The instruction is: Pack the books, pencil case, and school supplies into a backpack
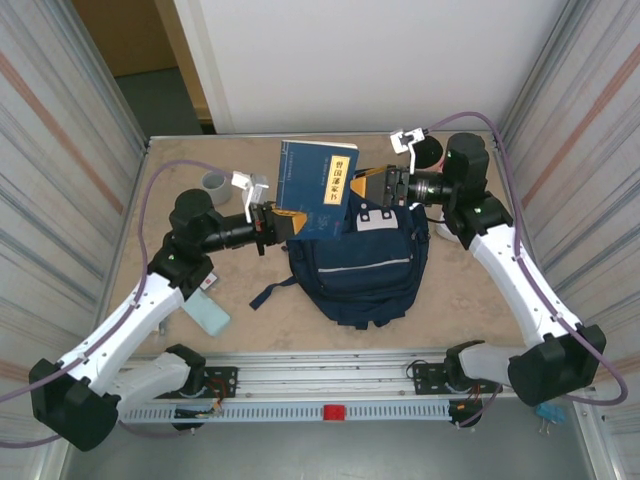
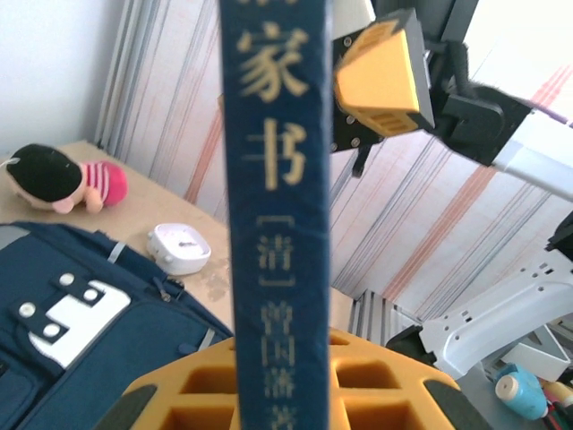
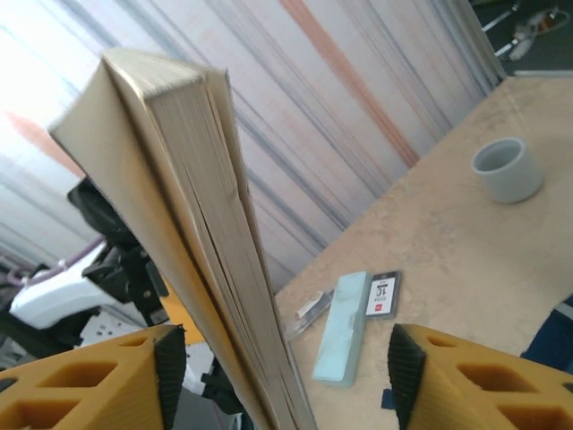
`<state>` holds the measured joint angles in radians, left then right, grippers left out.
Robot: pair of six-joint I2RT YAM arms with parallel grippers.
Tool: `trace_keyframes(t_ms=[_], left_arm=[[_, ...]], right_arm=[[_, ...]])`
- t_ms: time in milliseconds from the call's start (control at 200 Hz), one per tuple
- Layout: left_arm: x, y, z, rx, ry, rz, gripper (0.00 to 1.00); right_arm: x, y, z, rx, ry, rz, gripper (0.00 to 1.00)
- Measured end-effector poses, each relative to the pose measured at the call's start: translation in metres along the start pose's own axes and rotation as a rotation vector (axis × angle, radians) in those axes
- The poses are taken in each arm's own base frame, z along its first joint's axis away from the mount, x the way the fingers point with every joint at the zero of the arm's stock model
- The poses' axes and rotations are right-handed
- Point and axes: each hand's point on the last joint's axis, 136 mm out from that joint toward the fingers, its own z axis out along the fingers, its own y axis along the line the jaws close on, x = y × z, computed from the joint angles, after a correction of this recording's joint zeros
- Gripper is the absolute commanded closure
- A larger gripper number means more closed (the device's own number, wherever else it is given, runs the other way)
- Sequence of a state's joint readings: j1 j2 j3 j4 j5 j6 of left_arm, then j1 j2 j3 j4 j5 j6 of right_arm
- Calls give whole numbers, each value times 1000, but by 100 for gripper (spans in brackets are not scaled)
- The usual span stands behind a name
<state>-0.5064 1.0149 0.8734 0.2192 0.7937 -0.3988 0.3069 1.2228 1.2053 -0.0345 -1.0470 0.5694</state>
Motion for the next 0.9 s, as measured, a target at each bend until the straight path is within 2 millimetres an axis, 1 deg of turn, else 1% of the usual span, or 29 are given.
trace_keyframes(t_ms=[70,90,115,215,351,426,506,561,596,611,636,646,671,702,742,772,852,902], left_arm=[[-4,-4,3,26,-10,3,100],[-5,-5,4,36,-13,4,100],[-6,-6,5,44,-16,6,100],[-10,-8,7,70,-27,3,100],[-17,-9,9,82,-51,0,100],[-21,-11,10,94,-70,-6,100],[-25,-11,13,110,-86,-15,100],[-27,-11,16,119,-91,-24,100],[-27,-11,18,123,-91,-28,100],[-27,-11,19,125,-91,-30,100],[-27,-10,20,127,-91,-35,100],[-27,-10,21,128,-90,-36,100],[-27,-10,21,128,-91,-37,100],[-28,-10,22,130,-93,-36,100],[-29,-11,21,134,-97,-32,91],[-30,-14,21,138,-101,-27,77],[-31,-11,21,107,-111,-17,53],[-30,-6,20,66,-112,-9,43]], right_arm=[[0,6,-2,-17,-10,-15,26],[0,7,-2,-21,-13,-17,23],[0,8,-3,-24,-18,-24,22],[-1,13,-3,-47,-25,-31,22],[3,19,-1,-96,-19,-28,22],[11,24,4,-126,2,-29,23],[19,32,11,-161,27,-32,27],[23,39,15,-184,38,-40,32],[24,43,17,-196,41,-46,41],[25,45,18,-202,46,-41,46],[25,48,19,-211,46,-52,59],[26,48,20,-213,48,-46,62],[27,51,21,-221,48,-56,74],[26,51,21,-221,46,-60,84],[25,49,22,-211,38,-59,93],[24,45,22,-197,28,-54,100],[24,36,19,-174,16,-47,100],[24,30,16,-155,10,-37,100]])
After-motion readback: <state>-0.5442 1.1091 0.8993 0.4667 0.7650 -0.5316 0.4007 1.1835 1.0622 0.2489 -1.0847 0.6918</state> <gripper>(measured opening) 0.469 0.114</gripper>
